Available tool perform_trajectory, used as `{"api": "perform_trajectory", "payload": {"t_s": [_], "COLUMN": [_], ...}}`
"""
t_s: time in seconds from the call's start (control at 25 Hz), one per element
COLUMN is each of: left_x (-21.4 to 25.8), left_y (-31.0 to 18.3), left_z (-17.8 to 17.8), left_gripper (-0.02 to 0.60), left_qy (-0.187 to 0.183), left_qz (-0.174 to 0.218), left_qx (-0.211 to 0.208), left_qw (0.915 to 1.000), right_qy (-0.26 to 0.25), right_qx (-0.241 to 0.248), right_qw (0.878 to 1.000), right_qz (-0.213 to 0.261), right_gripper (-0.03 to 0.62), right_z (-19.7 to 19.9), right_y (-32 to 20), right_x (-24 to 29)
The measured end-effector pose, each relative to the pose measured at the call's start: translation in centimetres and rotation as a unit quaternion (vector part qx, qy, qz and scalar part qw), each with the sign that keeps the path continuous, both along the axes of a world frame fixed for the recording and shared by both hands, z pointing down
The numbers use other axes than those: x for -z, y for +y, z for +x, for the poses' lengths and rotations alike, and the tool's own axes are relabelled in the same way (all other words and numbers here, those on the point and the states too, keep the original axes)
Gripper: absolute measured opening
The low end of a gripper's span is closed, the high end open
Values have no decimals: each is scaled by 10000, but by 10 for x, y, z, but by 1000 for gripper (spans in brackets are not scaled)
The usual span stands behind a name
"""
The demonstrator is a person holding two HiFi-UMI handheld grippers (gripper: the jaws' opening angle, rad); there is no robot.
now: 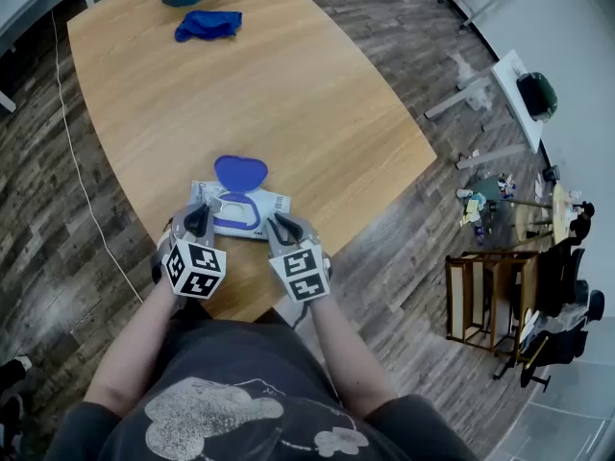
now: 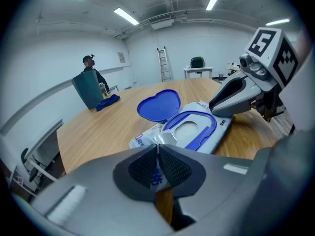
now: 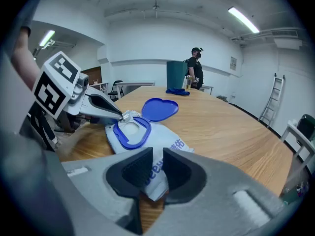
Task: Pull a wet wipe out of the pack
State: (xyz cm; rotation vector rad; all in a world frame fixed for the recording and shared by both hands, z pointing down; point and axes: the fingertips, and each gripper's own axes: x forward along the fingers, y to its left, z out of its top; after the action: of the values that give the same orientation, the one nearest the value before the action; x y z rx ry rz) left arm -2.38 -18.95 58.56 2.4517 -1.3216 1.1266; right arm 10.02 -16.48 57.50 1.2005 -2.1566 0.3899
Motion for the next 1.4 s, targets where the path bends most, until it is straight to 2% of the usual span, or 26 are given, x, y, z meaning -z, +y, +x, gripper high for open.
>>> {"api": "perform_trajectory", "payload": {"t_s": [0.04,0.12,0.24,0.4,0.64,0.92,1.16,1.4], "left_x": [-1,-1,-1,0,1,0,0,0], "left_y": [0,1,2,2,2,4,5,4], "left_z": [1,3,4,6,8,8,6,7], "left_gripper": [34,31,29,29,29,31,31,31], "left_qy": [-16,28,185,351,455,642,962,1069], "left_qz": [13,24,34,19,-62,-131,-257,-342], "left_qx": [0,8,26,61,21,-118,-226,-304], "left_qw": [10000,10000,9998,9994,9989,9978,9948,9932], "right_qy": [-9,11,161,213,379,411,523,571], "right_qx": [-68,-113,358,848,911,806,1105,1157], "right_qw": [10000,9997,9986,9961,9916,9916,9877,9862], "right_qz": [29,213,343,-134,-835,-923,-974,-1038], "right_gripper": [66,72,72,72,121,118,110,70], "right_z": [1,-2,-28,-63,-81,-84,-89,-91], "right_y": [-1,-2,-1,-6,-11,-14,-14,-13], "right_x": [6,26,46,33,-1,-7,-8,-7]}}
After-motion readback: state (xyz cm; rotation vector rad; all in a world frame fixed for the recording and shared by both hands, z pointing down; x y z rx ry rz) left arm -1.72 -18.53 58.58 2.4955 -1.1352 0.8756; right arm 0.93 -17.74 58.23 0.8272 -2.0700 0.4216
